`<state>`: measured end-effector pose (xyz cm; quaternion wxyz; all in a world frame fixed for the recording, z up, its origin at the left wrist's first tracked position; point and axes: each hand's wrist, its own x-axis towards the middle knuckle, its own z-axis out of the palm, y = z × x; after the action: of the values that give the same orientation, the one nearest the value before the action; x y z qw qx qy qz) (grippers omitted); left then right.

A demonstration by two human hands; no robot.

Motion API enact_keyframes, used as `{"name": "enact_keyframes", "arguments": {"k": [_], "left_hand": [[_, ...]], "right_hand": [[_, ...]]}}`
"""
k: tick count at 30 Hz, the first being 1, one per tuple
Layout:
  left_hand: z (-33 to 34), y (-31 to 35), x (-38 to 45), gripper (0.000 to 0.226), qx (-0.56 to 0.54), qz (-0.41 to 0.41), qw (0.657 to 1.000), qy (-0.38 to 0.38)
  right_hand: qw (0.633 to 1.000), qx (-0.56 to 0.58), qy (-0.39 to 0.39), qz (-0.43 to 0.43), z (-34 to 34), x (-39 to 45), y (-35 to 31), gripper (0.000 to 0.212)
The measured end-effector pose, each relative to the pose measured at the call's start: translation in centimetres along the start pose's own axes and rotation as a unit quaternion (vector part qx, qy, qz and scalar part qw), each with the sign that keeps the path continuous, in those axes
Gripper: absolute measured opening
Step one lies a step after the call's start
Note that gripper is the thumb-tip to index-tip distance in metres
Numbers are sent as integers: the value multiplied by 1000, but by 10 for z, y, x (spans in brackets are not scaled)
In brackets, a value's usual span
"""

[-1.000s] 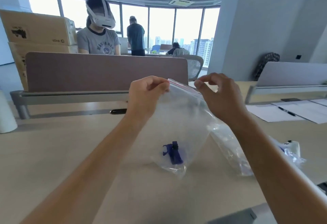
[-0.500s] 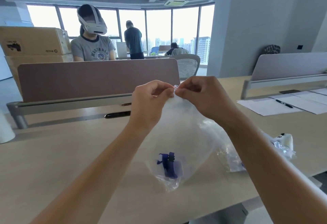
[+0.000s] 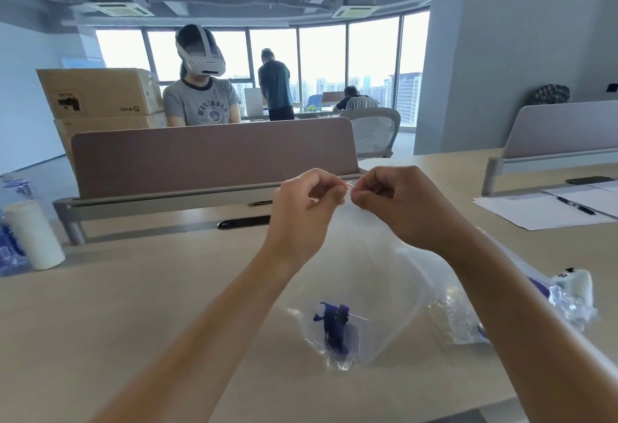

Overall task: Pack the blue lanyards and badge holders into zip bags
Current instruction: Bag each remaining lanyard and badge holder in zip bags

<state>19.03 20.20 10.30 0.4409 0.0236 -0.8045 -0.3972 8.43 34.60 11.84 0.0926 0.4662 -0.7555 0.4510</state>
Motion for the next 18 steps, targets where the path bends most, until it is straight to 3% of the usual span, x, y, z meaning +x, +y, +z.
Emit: {"name": "enact_keyframes", "arguments": {"k": [8,18], "left_hand": [[-22,-5,8,6,12,-21,999,-38],[-30,-12,0,6,-13,-36,999,-20]], "right_hand": [[1000,9,23,-10,12,2,-12,12],[999,8,48,19,22,-3,-14,12]]}}
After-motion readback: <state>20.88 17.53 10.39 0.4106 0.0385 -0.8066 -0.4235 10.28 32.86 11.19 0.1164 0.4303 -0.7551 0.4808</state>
